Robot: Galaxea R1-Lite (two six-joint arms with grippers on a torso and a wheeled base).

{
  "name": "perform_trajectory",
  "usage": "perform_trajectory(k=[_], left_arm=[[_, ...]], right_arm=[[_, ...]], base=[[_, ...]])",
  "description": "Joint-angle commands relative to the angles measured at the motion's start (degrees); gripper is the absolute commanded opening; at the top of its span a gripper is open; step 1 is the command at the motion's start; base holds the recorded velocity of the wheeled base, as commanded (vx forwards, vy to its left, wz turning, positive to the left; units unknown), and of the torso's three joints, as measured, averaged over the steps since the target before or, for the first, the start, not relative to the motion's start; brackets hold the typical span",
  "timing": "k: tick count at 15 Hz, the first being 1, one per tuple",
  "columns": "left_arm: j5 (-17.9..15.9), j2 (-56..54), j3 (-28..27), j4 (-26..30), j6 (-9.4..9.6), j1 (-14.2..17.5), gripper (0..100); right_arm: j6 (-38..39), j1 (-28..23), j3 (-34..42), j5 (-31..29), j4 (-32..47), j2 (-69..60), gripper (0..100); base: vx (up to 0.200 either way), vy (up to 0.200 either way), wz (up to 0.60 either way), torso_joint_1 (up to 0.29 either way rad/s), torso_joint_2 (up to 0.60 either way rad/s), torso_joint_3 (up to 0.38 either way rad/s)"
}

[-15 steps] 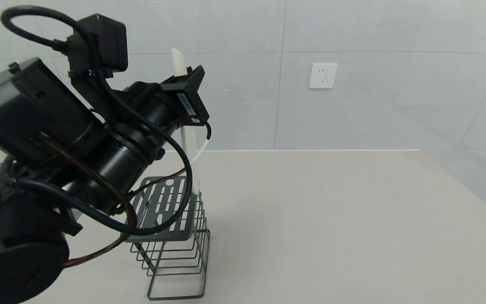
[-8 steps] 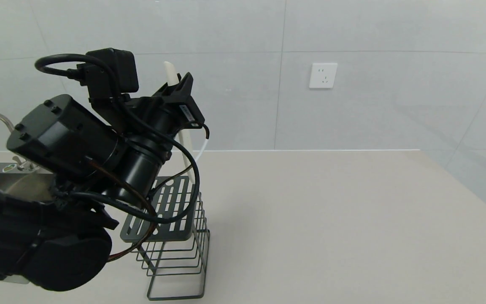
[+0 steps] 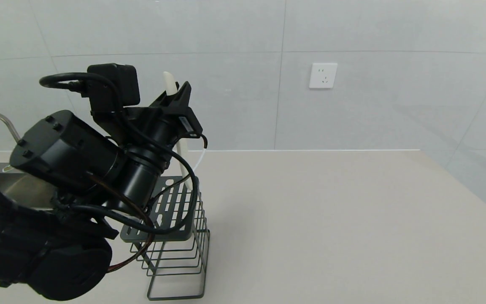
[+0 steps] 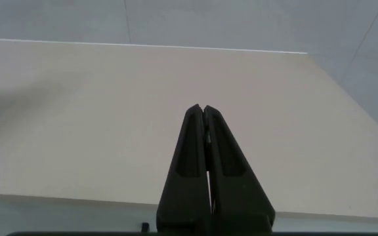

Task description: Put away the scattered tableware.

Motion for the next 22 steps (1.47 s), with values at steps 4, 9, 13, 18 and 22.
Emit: perform_trajectory(k=[4,9,13,18,22], left_arm=[[0.05,0.73,-0.19,-0.12,2.61,-0.36,0],[0.14,1.61,-1.33,-0.12,3.22,-1.76,0],[0.14,1.26,-1.42,-0.12,3.66,-1.50,0],[0.14,1.35,-1.86,-0.12,3.84,-0.45,0],[0.14,1.52,-1.59,-0.12,4.01,-0.36,0]], right_arm=[[3.87,0.02,-0.01,-0.25,0.37,0.06,0],[3.96,0.02,-0.01,-0.25,0.37,-0.03,0],[3.96,0.02,-0.01,-0.16,0.37,-0.03,0],[3.96,0.02,-0.01,-0.16,0.37,-0.03,0],[3.96,0.02,-0.01,-0.16,0.46,-0.03,0]], base=[[0.000,0.000,0.00,0.000,0.00,0.000],[0.000,0.000,0.00,0.000,0.00,0.000],[0.000,0.000,0.00,0.000,0.00,0.000],[0.000,0.000,0.00,0.000,0.00,0.000],[0.000,0.000,0.00,0.000,0.00,0.000]])
